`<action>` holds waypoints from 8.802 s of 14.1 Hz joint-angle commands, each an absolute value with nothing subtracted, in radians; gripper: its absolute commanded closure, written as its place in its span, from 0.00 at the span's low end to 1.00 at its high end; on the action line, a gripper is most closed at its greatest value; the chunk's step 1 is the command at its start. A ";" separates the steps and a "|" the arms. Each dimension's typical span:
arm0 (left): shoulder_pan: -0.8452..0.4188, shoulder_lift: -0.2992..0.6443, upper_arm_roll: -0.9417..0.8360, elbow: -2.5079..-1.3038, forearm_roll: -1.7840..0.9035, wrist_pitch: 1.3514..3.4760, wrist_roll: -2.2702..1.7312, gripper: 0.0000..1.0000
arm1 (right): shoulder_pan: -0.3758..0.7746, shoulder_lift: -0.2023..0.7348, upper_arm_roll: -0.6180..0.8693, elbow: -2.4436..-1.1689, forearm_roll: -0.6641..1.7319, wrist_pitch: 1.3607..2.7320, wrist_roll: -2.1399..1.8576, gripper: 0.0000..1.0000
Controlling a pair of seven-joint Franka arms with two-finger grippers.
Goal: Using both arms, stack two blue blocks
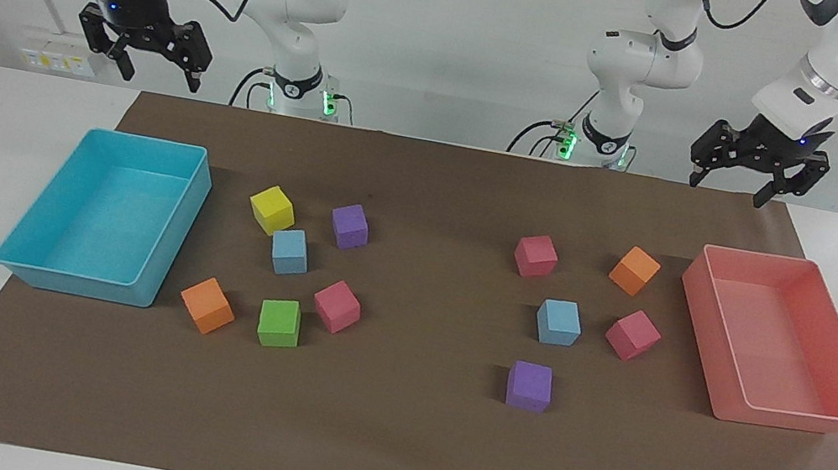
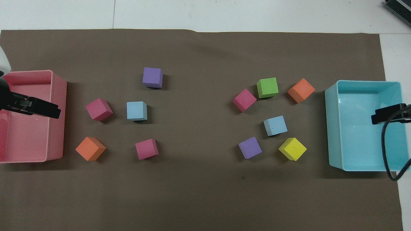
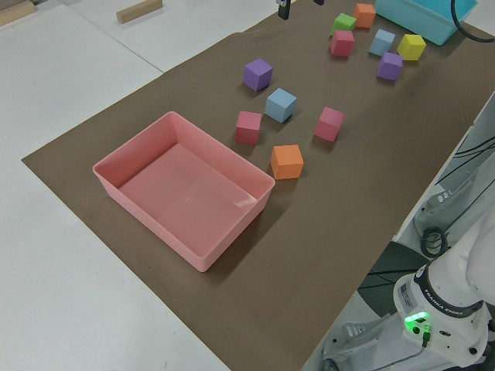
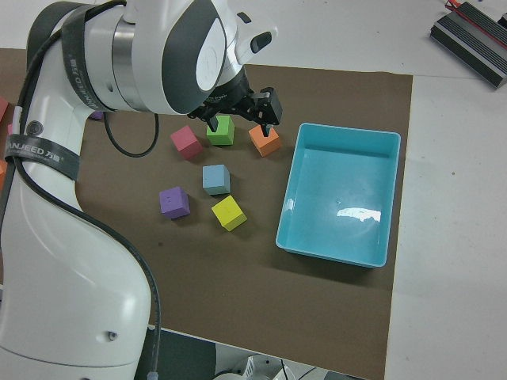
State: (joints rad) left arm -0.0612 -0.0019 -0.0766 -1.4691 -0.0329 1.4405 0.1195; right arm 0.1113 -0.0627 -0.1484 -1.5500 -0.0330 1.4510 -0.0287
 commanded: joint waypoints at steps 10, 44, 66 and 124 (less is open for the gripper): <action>-0.017 -0.009 -0.058 -1.474 -0.041 1.477 0.124 0.00 | 0.104 -0.057 -0.144 -1.536 -0.048 1.434 -0.054 0.00; -0.014 -0.015 -0.058 -1.479 -0.034 1.482 0.127 0.00 | 0.158 -0.066 -0.138 -1.631 -0.048 1.597 -0.051 0.00; -0.014 -0.017 -0.058 -1.479 -0.032 1.476 0.126 0.00 | 0.334 0.130 -0.137 -1.993 0.029 2.052 -0.028 0.00; -0.003 -0.020 -0.060 -1.483 -0.032 1.476 0.124 0.00 | 0.661 0.560 -0.075 -1.486 0.127 2.049 0.609 1.00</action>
